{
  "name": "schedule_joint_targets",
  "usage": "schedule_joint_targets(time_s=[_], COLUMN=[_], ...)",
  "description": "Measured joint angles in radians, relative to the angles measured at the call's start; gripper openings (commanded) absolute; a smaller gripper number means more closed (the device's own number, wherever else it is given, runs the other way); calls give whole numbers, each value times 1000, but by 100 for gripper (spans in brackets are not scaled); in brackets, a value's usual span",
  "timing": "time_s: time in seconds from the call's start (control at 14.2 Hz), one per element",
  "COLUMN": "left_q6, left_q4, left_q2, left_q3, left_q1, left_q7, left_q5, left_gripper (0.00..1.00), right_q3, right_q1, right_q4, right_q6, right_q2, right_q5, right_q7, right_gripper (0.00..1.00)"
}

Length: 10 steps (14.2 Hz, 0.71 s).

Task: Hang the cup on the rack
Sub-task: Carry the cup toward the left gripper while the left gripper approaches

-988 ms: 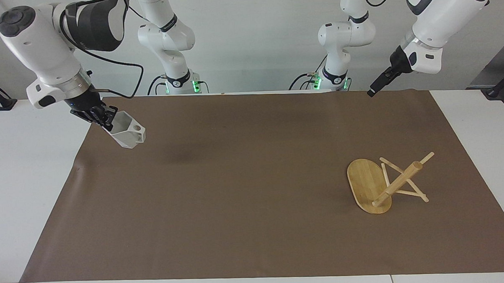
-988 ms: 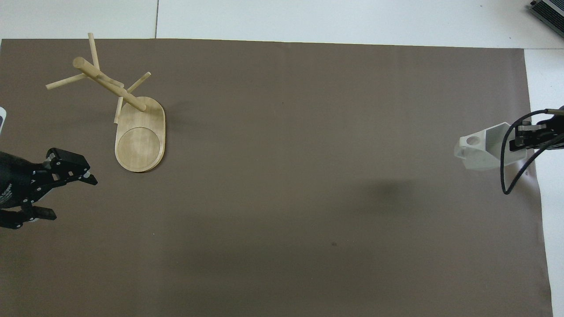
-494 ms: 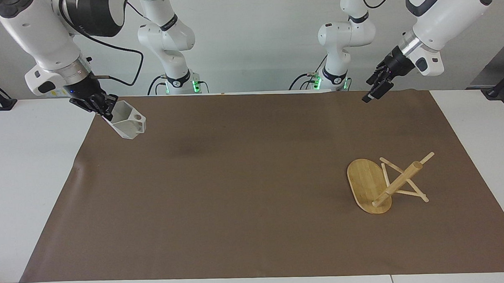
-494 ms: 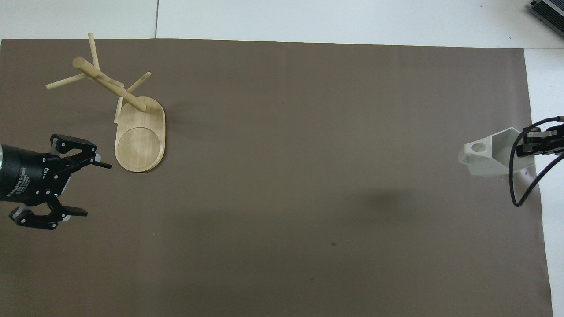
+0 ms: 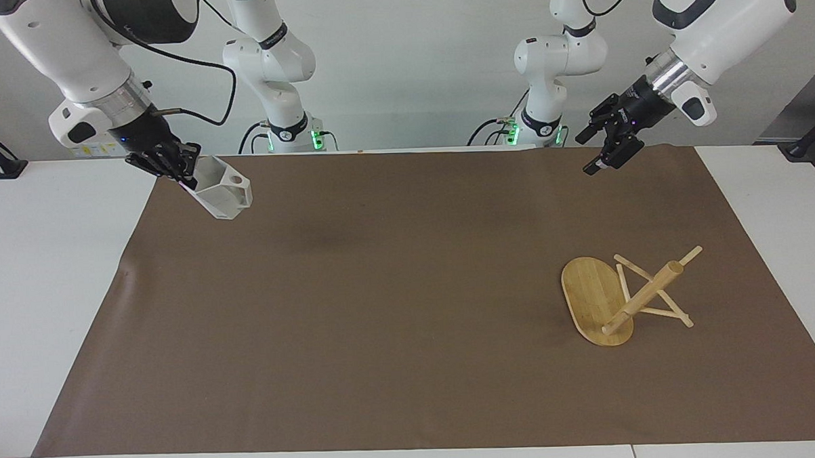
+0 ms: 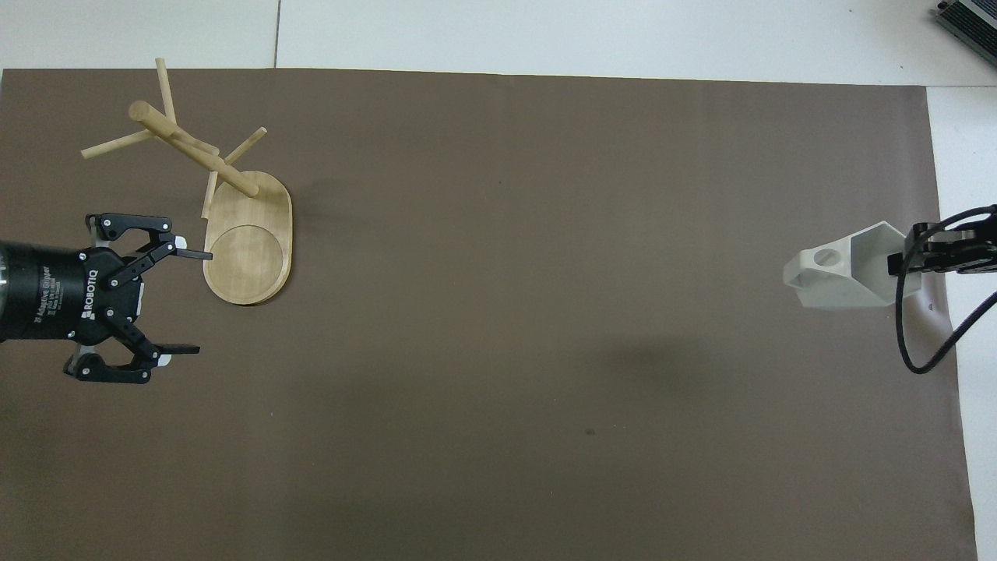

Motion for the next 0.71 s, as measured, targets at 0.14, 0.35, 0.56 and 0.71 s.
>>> schedule_joint_targets(time_s=[0.14,0.35,0.56,0.71], left_q6=[27,56,65,86], left_q4=[-16,-42,-61,-77], left_q2=[0,0,1,4], left_q3=[0,1,2,1], left_q1=[0,0,1,0], left_q7=[-34,-47,-49,-49], left_q5=[-63,-137,-205,-254], left_gripper=[100,100,100,100], right_q3=[5,41,67,93], right_q1=[1,4,17,26], right_q4=[0,0,0,-1], right_q6=[0,-1,-1,-1], right_q2=[-3,-6,-6,-6], right_q5=[70,154,238,280], right_q7=[0,0,7,40], right_gripper=[0,0,0,0])
